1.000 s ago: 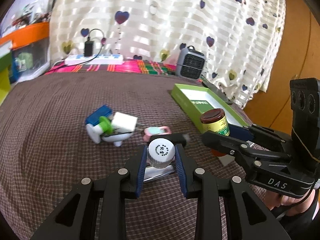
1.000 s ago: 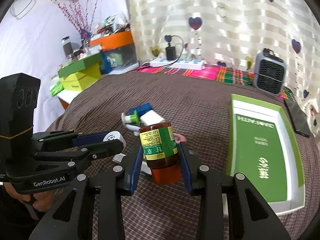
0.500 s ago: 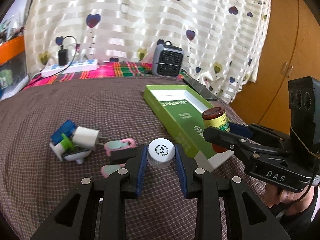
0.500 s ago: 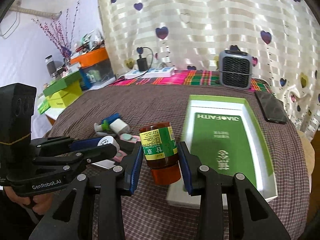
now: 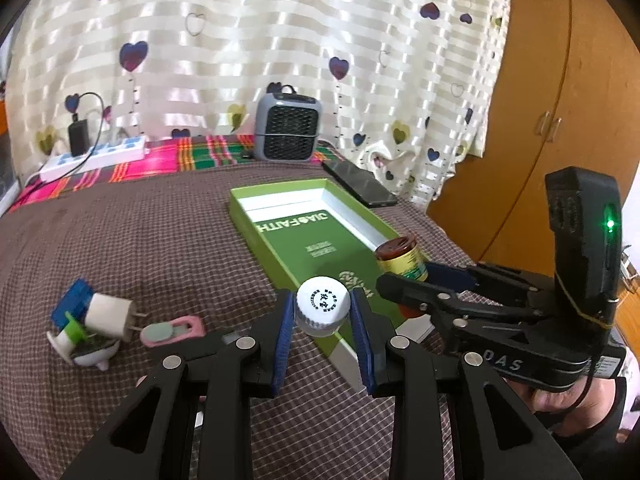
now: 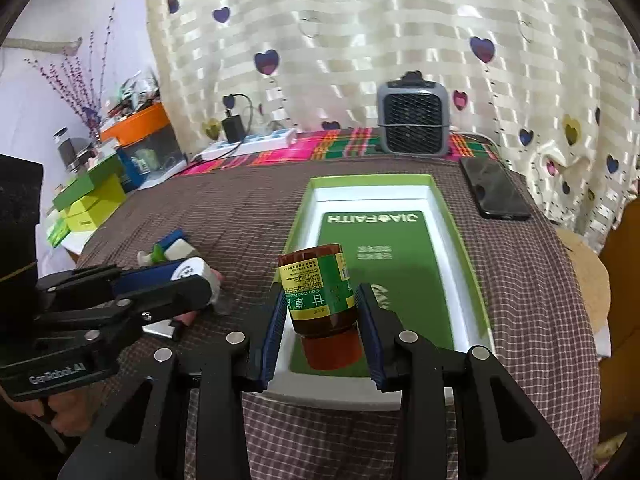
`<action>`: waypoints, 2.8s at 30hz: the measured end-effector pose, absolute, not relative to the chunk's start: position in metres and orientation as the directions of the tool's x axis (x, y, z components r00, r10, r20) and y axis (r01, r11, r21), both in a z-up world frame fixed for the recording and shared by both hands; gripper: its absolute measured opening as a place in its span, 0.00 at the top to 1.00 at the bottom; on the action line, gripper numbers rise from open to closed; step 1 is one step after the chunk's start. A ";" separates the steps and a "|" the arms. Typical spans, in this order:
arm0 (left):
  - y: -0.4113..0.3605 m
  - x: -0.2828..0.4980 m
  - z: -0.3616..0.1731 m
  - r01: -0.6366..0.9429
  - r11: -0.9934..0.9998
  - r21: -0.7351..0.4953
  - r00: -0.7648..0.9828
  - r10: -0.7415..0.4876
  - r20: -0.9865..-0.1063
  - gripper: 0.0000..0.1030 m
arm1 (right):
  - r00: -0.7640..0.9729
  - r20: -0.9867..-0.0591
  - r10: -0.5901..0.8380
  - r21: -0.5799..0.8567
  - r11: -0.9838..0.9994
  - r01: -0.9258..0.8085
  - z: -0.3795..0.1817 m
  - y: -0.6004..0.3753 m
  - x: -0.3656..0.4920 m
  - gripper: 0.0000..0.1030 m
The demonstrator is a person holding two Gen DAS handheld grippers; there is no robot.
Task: Organize rigid objects
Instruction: 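Carry the white bottle and brown jar into the green box with both tools, then open both tools to release the bottle and jar, then withdraw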
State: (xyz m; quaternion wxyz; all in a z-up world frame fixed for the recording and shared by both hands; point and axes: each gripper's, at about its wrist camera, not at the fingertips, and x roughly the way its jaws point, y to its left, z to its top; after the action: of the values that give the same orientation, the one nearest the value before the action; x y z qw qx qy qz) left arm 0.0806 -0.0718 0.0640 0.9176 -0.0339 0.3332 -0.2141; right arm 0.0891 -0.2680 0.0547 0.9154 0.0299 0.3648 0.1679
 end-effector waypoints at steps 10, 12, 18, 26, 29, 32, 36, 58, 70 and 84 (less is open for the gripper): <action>-0.099 0.098 0.051 0.424 0.880 -0.215 0.639 -0.459 -0.618 0.73 | 0.653 -0.716 0.247 0.146 0.967 -0.206 0.040 -0.286 0.101 0.64; -0.104 0.101 0.048 0.434 0.875 -0.215 0.629 -0.465 -0.623 0.73 | 0.649 -0.724 0.231 0.139 0.972 -0.190 0.037 -0.290 0.103 0.64; -0.109 0.107 0.042 0.437 0.874 -0.213 0.618 -0.463 -0.635 0.73 | 0.635 -0.746 0.202 0.125 0.978 -0.165 0.030 -0.296 0.109 0.64; -0.115 0.113 0.035 0.429 0.885 -0.180 0.619 -0.433 -0.656 0.73 | 0.627 -0.756 0.189 0.125 0.981 -0.145 0.023 -0.299 0.112 0.64; -0.116 0.113 0.035 0.430 0.887 -0.165 0.629 -0.426 -0.651 0.73 | 0.634 -0.750 0.190 0.128 0.981 -0.144 0.024 -0.299 0.110 0.64; -0.116 0.113 0.035 0.433 0.886 -0.165 0.628 -0.428 -0.650 0.73 | 0.642 -0.742 0.195 0.132 0.980 -0.146 0.026 -0.300 0.108 0.58; -0.117 0.108 0.037 0.428 0.891 -0.151 0.641 -0.417 -0.644 0.73 | 0.654 -0.730 0.197 0.134 0.980 -0.146 0.030 -0.301 0.104 0.53; -0.111 0.034 0.069 0.345 0.936 -0.073 0.715 -0.312 -0.626 0.73 | 0.719 -0.638 0.278 0.160 0.960 -0.229 0.066 -0.294 0.038 0.52; -0.082 0.013 0.068 0.292 0.951 -0.102 0.727 -0.289 -0.623 0.73 | 0.714 -0.629 0.307 0.136 0.948 -0.287 0.076 -0.270 0.020 0.52; -0.056 0.006 0.063 0.260 0.959 -0.115 0.731 -0.273 -0.626 0.73 | 0.713 -0.632 0.304 0.109 0.945 -0.307 0.083 -0.246 0.006 0.52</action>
State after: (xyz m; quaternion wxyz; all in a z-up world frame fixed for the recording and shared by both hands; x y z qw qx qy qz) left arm 0.0063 -0.0558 0.0631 0.9302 -0.0095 0.3377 -0.1434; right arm 0.0059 -0.2464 0.0833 0.9254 -0.0018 0.3411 0.1651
